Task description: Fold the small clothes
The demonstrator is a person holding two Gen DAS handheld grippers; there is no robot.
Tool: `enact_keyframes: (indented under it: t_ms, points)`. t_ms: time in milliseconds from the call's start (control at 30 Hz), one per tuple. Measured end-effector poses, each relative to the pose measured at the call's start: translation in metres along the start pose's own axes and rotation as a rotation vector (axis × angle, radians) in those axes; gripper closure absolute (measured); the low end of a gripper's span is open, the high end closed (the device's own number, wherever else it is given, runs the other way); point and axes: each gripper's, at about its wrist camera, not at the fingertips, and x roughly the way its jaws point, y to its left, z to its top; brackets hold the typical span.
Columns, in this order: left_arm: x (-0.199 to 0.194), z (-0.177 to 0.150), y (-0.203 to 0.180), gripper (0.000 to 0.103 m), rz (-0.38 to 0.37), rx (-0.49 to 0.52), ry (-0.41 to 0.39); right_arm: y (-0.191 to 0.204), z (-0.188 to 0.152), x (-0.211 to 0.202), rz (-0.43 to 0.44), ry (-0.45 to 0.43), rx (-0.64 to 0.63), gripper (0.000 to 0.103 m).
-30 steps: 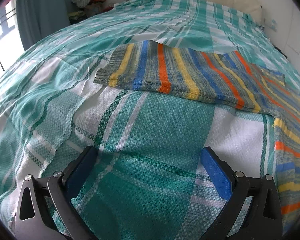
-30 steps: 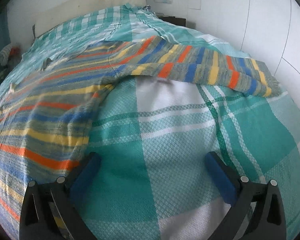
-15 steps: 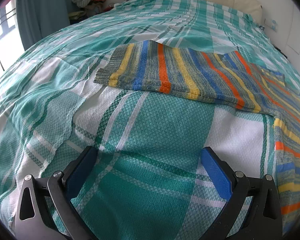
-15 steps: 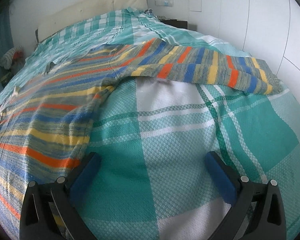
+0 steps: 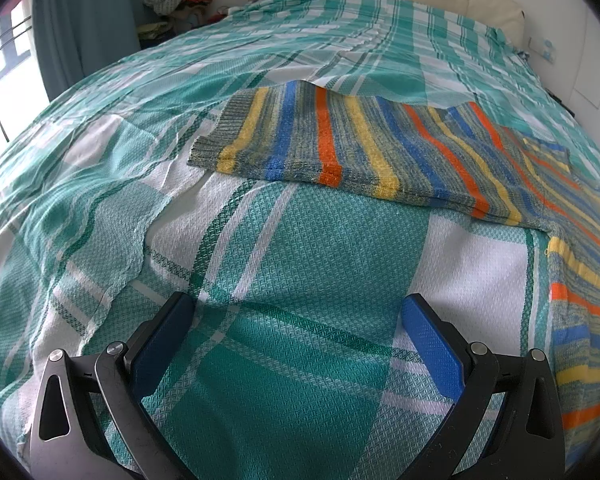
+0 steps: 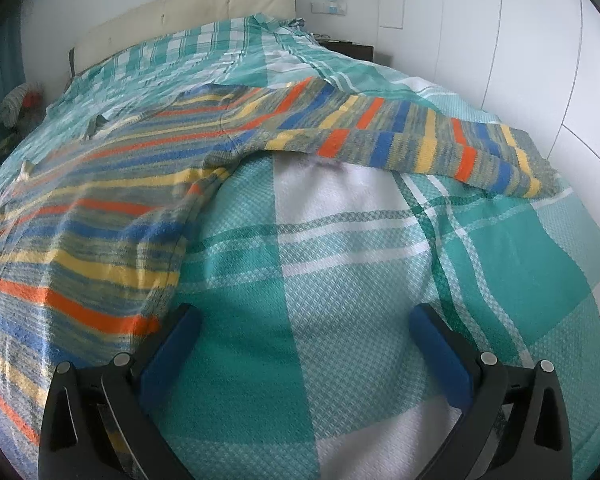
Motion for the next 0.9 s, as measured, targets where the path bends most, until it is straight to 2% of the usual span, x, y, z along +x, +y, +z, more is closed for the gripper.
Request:
enact_keyframes:
  t_ms: [100, 333, 900]
  points:
    - [0.0000, 0.0000, 0.0000, 0.000, 0.000, 0.000, 0.000, -0.0031, 0.0005, 0.0006, 0.021, -0.001, 0.009, 0.000]
    - [-0.0003, 0.0001, -0.0005, 0.000, 0.000, 0.000, 0.000, 0.0030, -0.0006, 0.0008, -0.015, -0.006, -0.010, 0.000]
    - [0.0001, -0.0003, 0.0005, 0.000, 0.000, -0.001, 0.000, 0.0018, -0.0019, 0.0001, -0.001, -0.009, 0.003, 0.000]
